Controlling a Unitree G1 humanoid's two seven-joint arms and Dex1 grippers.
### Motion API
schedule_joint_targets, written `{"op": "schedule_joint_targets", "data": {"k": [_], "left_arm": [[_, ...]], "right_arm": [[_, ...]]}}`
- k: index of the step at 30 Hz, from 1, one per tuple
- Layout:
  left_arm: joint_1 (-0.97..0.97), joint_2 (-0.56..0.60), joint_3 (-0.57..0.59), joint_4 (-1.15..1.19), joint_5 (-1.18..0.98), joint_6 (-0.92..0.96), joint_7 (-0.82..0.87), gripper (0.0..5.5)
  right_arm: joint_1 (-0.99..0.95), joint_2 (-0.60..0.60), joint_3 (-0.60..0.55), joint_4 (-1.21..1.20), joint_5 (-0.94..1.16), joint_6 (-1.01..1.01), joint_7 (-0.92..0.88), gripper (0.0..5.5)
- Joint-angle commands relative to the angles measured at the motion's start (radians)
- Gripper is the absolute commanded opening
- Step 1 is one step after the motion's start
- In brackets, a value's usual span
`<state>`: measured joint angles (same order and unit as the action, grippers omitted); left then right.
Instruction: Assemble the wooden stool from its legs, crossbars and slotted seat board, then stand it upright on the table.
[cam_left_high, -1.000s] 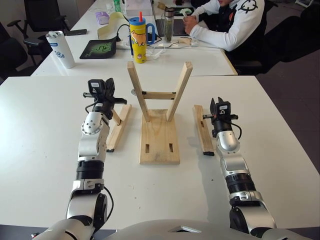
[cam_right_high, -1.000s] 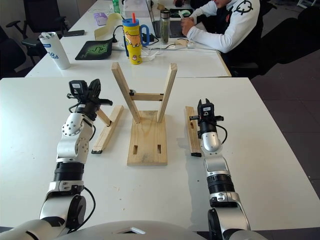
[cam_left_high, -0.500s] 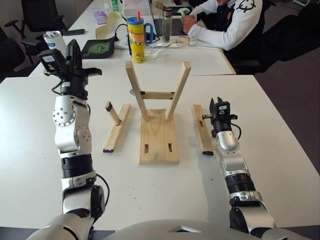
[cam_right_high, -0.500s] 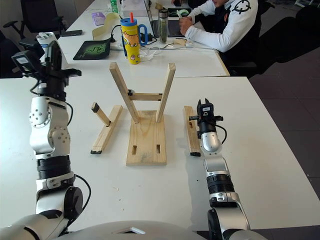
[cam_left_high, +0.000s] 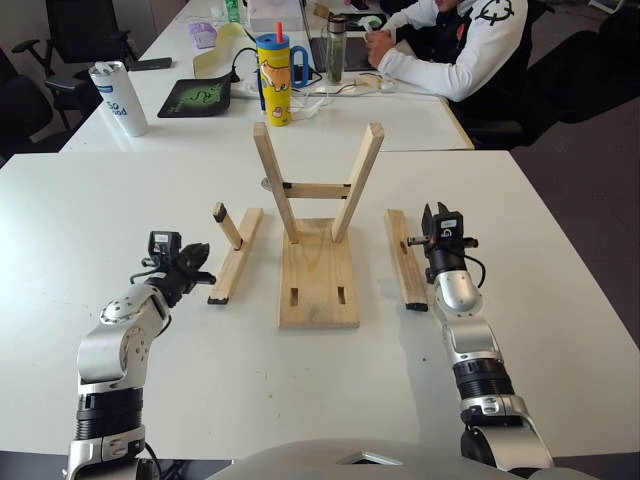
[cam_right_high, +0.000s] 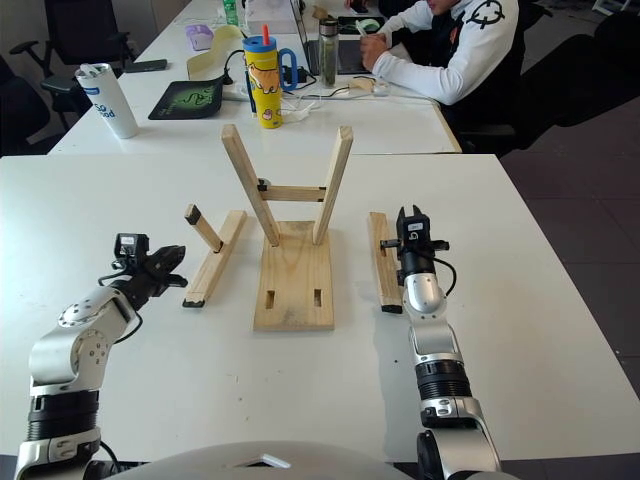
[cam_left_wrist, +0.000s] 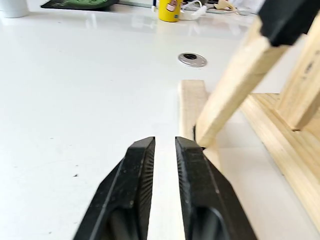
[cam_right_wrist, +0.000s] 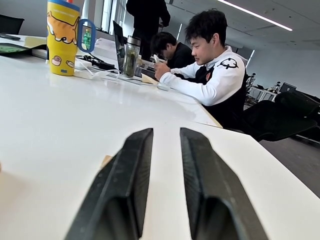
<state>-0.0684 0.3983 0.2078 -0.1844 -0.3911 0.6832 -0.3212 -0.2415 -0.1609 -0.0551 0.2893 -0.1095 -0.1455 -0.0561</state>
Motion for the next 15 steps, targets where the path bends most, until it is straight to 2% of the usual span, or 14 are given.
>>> {"op": "schedule_joint_targets", "data": {"k": [1,13,15], "left_arm": [[0.007,-0.004,-0.030,-0.017,-0.001,0.052,0.000,1.48],[-0.009,-0.054,-0.105,0.025,0.061,0.035,0.040,3.24],[-0.018,-0.056,-0.110,0.054,0.082,0.026,0.050,3.24]], "right_arm": [[-0.002,-0.006,-0.003,-0.006,-0.002,0.015,0.000,1.00],[-0.022,-0.013,-0.004,0.010,-0.003,0.012,0.005,1.00],[-0.022,-0.014,-0.003,0.009,-0.004,0.012,0.005,1.00]]}}
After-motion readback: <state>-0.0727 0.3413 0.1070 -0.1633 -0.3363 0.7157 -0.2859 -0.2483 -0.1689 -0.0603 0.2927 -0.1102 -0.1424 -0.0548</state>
